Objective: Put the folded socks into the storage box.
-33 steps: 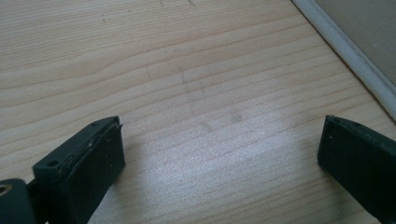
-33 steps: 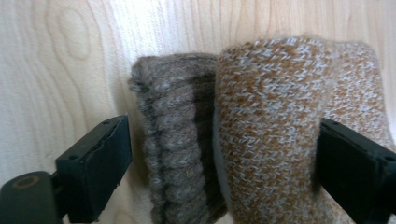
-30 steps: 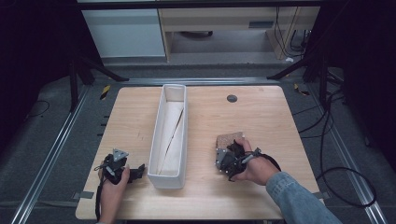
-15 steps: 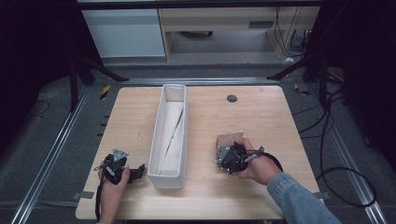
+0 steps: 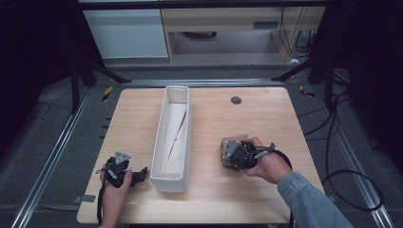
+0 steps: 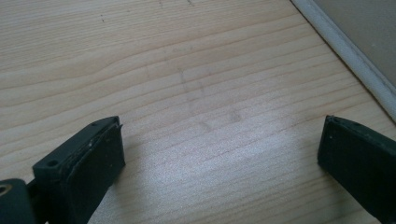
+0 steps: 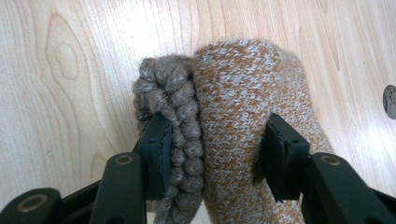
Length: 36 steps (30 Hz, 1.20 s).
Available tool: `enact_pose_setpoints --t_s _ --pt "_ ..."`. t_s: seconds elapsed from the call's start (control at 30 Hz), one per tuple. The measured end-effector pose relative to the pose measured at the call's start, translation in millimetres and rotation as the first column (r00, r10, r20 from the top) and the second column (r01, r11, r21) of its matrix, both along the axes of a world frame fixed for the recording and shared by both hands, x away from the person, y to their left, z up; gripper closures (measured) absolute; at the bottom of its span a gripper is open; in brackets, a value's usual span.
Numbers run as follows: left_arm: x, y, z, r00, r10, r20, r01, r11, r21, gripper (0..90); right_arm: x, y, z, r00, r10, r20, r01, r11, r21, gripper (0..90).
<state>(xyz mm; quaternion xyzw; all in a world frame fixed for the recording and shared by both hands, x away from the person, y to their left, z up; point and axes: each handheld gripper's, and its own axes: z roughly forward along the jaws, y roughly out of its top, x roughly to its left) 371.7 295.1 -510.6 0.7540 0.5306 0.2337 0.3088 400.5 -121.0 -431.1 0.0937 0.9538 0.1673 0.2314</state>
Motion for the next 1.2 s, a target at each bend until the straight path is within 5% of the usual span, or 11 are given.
enact_pose_setpoints --t_s 0.57,0.87,1.2 --pt "-0.1 0.0 0.0 1.0 -0.001 0.0 0.001 1.0 0.0 0.0 -0.4 -8.4 29.4 0.999 -0.03 -0.034 0.033 0.995 0.089 52.5" --pt "-0.2 -0.1 0.0 1.0 -0.001 0.0 0.001 1.0 0.0 0.0 0.2 -8.9 59.9 0.9979 -0.043 -0.049 0.051 0.985 0.163 52.5" --pt "-0.3 -0.1 0.0 1.0 -0.002 0.0 0.002 1.0 0.0 0.0 2.0 -9.8 79.8 0.9982 -0.04 -0.044 0.047 0.985 0.167 52.5"
